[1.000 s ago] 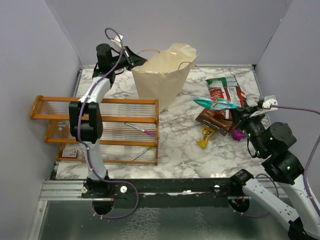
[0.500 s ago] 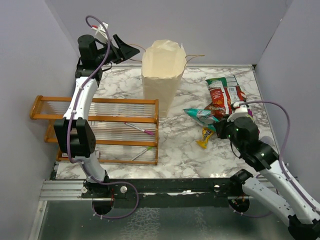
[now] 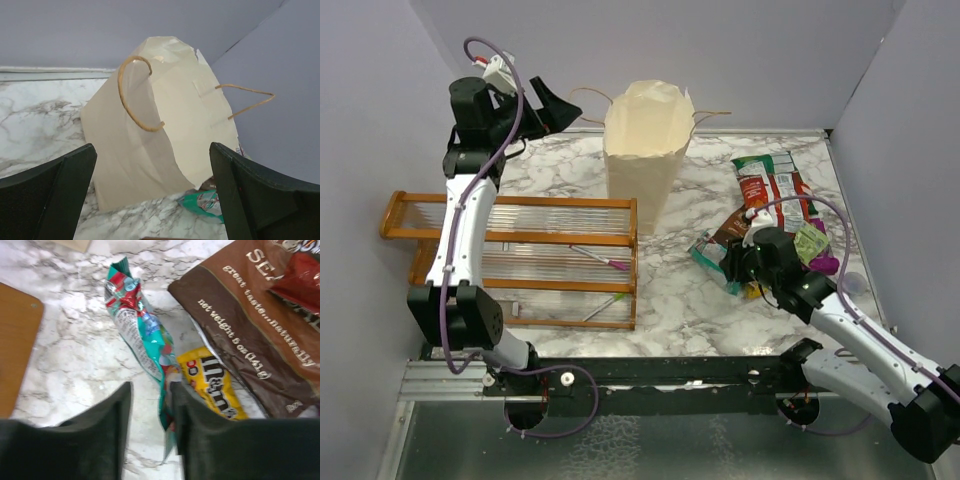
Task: Take the snacks out of the paper bag
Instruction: Place the snack at the center of the board, then reset both arms
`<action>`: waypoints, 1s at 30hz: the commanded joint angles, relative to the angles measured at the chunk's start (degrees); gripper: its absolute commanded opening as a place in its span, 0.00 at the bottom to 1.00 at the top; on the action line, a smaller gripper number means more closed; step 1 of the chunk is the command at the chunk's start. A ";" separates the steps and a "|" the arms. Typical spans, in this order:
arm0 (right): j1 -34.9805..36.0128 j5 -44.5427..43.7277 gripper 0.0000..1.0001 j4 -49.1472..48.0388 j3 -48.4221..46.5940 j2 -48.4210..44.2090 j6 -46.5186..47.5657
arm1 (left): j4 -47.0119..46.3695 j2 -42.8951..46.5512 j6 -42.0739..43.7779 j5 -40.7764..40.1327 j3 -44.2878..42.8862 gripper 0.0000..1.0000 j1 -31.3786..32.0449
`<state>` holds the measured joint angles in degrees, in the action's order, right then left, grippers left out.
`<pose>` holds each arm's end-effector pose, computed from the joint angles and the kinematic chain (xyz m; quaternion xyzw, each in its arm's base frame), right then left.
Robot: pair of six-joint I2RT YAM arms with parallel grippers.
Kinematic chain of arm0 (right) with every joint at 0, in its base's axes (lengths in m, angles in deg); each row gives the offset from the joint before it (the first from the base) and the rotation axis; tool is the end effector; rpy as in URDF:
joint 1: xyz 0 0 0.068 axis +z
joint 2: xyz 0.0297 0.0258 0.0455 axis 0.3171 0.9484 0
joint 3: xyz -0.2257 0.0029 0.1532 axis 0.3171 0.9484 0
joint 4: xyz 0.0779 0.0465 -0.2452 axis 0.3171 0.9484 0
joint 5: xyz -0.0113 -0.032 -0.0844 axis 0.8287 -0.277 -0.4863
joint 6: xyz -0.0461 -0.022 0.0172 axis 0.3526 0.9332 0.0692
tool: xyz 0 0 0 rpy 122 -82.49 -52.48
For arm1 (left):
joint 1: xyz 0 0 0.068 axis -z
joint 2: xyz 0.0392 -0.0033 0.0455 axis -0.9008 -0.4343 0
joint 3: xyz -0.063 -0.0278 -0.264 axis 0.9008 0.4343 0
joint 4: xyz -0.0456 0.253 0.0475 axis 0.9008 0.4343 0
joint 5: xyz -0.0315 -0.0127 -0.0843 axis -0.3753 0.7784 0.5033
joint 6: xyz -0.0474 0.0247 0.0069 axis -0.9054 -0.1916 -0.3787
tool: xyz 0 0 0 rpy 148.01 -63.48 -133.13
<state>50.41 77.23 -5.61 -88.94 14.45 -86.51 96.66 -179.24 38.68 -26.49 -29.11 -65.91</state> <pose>0.1615 0.0946 0.2382 -0.0683 0.8982 0.1272 0.4152 0.3592 -0.0114 0.4472 -0.0090 0.7405 -0.4023 0.5383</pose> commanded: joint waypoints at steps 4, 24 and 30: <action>0.07 4.48 0.71 -0.02 -4.30 -4.55 0.62 | 8.02 14.76 8.11 -7.46 5.09 0.99 -0.54; 0.07 -9.91 0.99 -3.03 -36.29 -20.93 7.98 | 15.48 36.14 15.20 -16.62 -0.89 0.99 -0.55; 0.11 -11.06 0.99 -5.02 -40.98 -20.31 12.53 | 19.91 39.62 20.98 -22.35 -3.42 0.99 0.44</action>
<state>50.41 68.83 -9.83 -127.76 -6.62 -78.40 112.24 -141.47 54.02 -42.42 -29.44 -66.11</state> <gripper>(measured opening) 0.993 0.992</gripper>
